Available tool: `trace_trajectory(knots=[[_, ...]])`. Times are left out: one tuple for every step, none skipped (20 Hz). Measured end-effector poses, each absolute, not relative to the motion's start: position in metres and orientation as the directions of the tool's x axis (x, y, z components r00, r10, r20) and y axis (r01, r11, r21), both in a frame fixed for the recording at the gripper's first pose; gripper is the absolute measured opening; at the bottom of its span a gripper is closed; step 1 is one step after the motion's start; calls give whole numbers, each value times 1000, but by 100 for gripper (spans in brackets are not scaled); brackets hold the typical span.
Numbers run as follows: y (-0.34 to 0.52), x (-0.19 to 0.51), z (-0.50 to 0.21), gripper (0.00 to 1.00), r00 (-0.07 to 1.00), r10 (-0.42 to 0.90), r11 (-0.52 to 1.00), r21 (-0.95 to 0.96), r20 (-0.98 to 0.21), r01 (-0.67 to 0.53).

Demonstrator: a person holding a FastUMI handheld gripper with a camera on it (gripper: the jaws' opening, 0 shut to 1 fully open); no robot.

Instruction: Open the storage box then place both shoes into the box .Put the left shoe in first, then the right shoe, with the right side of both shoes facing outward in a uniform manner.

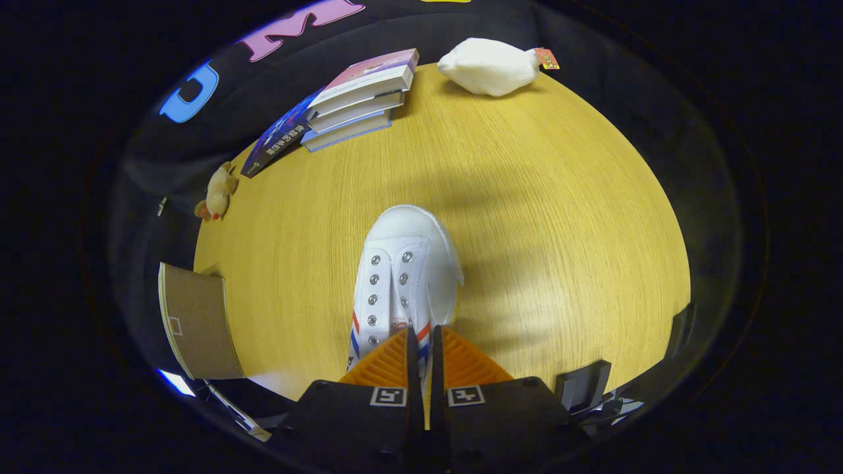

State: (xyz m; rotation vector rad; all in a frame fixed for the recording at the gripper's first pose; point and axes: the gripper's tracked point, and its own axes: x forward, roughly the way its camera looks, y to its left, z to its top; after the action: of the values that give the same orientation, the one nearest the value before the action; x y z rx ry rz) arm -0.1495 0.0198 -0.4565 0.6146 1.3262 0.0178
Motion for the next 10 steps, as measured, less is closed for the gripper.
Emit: trace_trajectory(knots=[[23,-149,-449,8,275,362,833,442,-890,332],[26,-147,-440,8,287,372,827,456,-882,329],[31,-145,-430,8,299,383,823,470,-874,320],[35,-142,-419,8,311,392,821,482,-866,308],[41,-138,-407,8,325,400,819,493,-857,293],[47,-133,-396,8,336,409,817,504,-849,280],[54,-128,-383,8,347,422,813,519,-838,264],[62,-122,-369,8,360,433,808,533,-826,252],[70,-116,-356,7,374,447,801,549,-813,237],[78,-110,-342,8,387,459,796,564,-800,221]])
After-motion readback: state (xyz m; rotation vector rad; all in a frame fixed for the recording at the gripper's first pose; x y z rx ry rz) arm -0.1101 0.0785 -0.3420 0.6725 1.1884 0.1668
